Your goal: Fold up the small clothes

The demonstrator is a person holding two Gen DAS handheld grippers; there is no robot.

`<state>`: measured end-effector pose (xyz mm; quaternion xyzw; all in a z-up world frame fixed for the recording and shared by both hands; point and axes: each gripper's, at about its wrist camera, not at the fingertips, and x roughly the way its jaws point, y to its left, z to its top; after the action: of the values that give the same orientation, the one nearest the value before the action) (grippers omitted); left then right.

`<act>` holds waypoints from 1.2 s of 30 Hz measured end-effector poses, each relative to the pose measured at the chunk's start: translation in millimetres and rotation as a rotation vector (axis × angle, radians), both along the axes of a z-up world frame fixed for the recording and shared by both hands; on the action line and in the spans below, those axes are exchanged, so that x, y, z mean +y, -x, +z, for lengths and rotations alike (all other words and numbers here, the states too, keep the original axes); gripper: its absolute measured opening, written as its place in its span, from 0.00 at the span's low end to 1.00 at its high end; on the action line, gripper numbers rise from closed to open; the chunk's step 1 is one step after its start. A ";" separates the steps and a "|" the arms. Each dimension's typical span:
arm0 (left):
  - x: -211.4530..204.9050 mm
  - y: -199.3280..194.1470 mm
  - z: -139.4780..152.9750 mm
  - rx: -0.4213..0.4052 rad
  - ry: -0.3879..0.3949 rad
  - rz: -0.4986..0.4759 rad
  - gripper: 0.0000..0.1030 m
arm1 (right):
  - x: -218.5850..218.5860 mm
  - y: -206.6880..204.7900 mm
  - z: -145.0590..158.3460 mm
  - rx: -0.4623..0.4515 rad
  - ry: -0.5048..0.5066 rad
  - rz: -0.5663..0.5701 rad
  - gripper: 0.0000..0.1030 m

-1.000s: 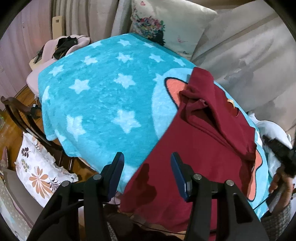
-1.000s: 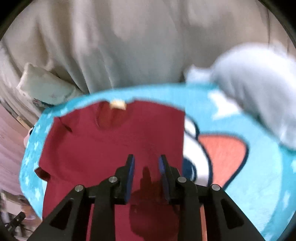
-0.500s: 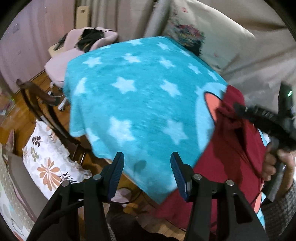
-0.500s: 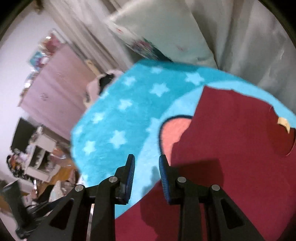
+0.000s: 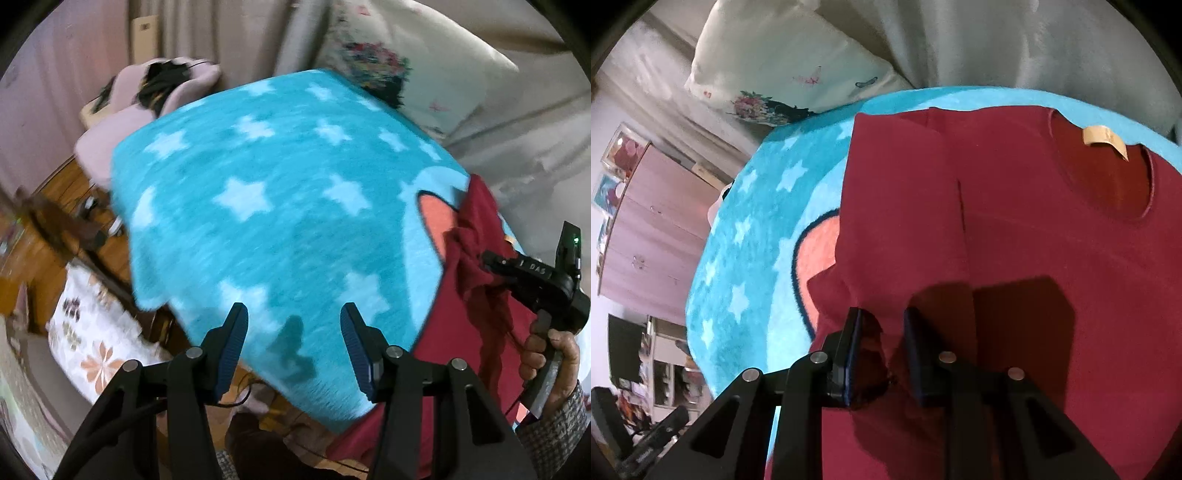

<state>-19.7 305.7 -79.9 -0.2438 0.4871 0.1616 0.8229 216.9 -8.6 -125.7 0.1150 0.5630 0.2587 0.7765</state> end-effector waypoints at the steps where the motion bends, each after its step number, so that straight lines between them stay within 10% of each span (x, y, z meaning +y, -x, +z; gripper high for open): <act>1: -1.6 -8.4 2.9 -0.010 -0.006 -0.026 0.50 | -8.9 0.8 5.8 0.002 -0.033 -0.036 0.23; 16: -105.8 -183.2 13.8 -0.144 -0.013 -0.519 0.50 | -176.2 22.9 -7.0 0.013 0.045 -0.497 0.16; 22: -148.8 -234.2 -35.2 0.007 -0.129 -0.599 0.50 | -208.8 27.0 -3.5 -0.015 0.177 -0.543 0.00; 36: -105.7 -143.5 -7.9 -0.045 -0.146 -0.462 0.56 | -232.7 67.9 22.4 -0.058 0.139 -0.466 0.15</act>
<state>123.8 200.0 -87.8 -0.0696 0.4984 -0.0015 0.8641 149.0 -241.4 -103.3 0.1804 0.5151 0.0365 0.8371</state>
